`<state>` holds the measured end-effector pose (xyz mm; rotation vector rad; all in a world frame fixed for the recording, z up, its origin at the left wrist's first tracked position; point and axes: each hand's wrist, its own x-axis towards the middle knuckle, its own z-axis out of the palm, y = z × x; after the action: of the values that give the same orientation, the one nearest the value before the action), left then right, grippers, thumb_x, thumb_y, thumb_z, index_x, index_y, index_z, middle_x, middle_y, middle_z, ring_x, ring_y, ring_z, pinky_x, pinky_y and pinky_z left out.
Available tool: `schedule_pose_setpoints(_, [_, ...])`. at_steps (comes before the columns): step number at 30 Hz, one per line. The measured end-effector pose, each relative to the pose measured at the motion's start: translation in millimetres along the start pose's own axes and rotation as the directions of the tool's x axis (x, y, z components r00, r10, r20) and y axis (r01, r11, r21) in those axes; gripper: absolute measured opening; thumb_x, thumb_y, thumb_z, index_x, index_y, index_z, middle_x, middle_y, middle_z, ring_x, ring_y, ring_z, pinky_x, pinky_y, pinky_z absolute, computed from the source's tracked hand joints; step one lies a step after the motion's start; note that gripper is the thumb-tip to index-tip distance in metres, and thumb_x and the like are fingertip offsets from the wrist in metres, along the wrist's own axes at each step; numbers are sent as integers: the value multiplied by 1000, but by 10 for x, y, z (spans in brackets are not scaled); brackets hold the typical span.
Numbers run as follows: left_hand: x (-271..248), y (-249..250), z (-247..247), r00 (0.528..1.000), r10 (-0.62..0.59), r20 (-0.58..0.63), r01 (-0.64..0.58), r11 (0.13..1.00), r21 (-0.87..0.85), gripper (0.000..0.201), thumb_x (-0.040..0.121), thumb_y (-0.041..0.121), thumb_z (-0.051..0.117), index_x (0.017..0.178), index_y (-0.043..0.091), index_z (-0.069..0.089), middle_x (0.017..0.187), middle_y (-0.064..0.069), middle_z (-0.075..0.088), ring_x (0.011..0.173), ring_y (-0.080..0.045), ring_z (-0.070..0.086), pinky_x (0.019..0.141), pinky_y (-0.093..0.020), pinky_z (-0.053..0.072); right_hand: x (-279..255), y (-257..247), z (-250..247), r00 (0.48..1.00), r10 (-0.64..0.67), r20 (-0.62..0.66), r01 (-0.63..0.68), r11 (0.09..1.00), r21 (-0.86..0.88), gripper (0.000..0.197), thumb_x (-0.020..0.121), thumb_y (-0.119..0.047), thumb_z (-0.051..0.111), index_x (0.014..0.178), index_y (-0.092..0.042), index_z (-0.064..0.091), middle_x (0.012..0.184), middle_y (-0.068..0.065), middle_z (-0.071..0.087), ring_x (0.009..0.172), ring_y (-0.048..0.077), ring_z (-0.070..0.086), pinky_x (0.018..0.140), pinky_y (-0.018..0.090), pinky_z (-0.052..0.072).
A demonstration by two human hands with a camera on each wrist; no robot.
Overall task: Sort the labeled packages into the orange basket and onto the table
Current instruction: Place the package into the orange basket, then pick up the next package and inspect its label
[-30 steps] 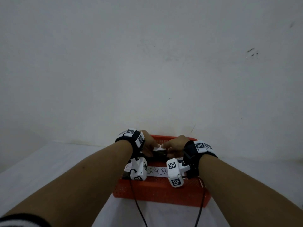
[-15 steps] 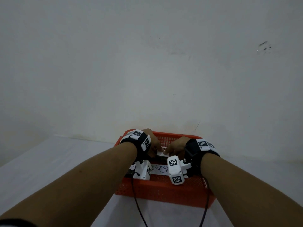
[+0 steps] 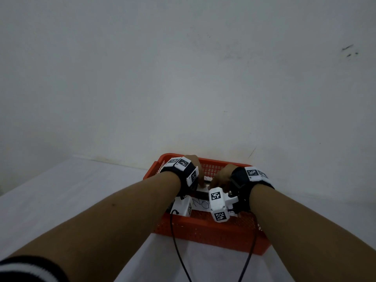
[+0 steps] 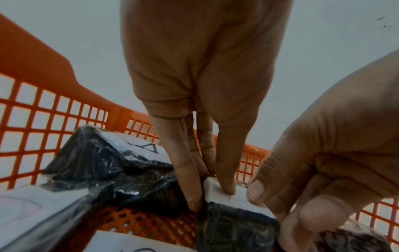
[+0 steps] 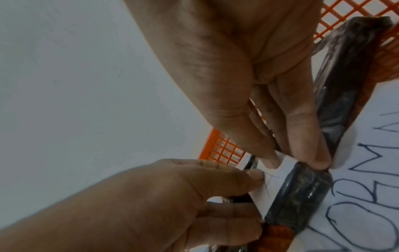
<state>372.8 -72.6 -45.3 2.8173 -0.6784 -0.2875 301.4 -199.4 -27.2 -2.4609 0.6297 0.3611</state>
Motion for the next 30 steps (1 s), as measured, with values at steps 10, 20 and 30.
schedule_pose_setpoints(10, [66,28,-109,998,-15,-63,17,1000,22,27,73,28,91,94,16,78,79,2,69,77,-20,70,80,-35,64,163,58,-75,990,-57,-131,60,998,16,22,68,-20,92,51,-19,79,65,3,78,67,22,79,69,37,67])
schedule_pose_setpoints(20, [-366,447,-653,976,116,-186,-131,989,-71,19,86,26,80,99,13,83,97,-5,80,92,-21,75,78,-32,62,-547,154,-472,928,-280,-245,280,959,-34,23,92,-24,77,104,-5,80,97,8,81,85,23,74,77,35,63])
schedule_pose_setpoints(30, [-1435,949,-484,903,389,-181,-386,921,55,43,97,40,66,134,19,68,128,1,72,109,-14,67,86,-23,46,-1835,844,-469,874,-434,-217,382,891,-245,61,89,-46,76,142,-26,54,134,-6,64,111,15,62,94,30,52])
